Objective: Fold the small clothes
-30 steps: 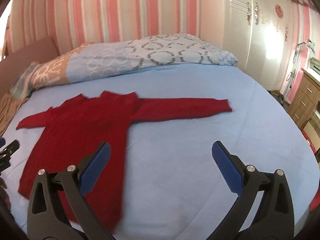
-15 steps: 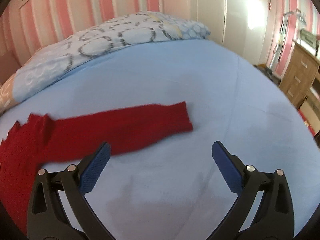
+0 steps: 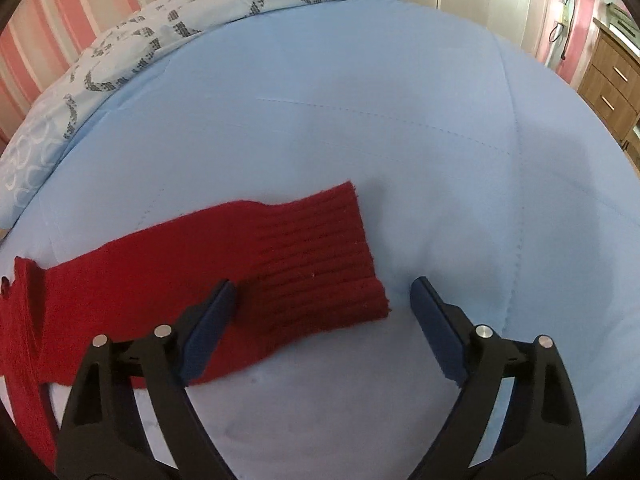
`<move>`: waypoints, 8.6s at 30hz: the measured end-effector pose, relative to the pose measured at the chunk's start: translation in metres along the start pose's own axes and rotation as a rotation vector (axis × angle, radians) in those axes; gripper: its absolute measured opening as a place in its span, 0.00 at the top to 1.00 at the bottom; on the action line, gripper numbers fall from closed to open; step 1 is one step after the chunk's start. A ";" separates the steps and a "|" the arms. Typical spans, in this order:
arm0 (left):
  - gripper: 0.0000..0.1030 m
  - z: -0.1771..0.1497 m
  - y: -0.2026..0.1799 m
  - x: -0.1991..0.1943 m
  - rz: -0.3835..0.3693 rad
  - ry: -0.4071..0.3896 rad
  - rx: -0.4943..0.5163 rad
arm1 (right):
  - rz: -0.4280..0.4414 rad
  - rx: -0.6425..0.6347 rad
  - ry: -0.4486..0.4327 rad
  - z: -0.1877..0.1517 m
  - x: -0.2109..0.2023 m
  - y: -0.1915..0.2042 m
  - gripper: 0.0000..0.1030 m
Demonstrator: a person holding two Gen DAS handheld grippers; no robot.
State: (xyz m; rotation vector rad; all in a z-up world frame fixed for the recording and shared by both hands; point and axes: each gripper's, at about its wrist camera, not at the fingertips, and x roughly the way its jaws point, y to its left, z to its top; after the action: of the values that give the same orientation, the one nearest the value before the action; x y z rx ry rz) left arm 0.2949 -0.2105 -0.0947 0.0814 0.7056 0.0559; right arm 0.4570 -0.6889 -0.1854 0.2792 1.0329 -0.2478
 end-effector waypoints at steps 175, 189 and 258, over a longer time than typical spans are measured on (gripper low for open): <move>0.78 0.114 0.340 0.111 0.149 0.004 -0.073 | 0.301 -0.458 -0.262 -0.155 -0.141 0.521 0.24; 0.78 0.135 0.134 0.115 0.036 0.009 0.017 | 0.209 -0.321 -0.251 -0.096 -0.128 0.367 0.24; 0.01 0.017 0.237 0.191 0.179 0.194 -0.031 | 0.263 -0.464 -0.125 -0.131 -0.058 0.435 0.03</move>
State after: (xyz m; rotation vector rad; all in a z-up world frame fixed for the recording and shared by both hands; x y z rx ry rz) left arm 0.4457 0.0391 -0.1824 0.1101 0.8899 0.2488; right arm 0.4672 -0.2323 -0.1498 -0.0226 0.8901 0.2106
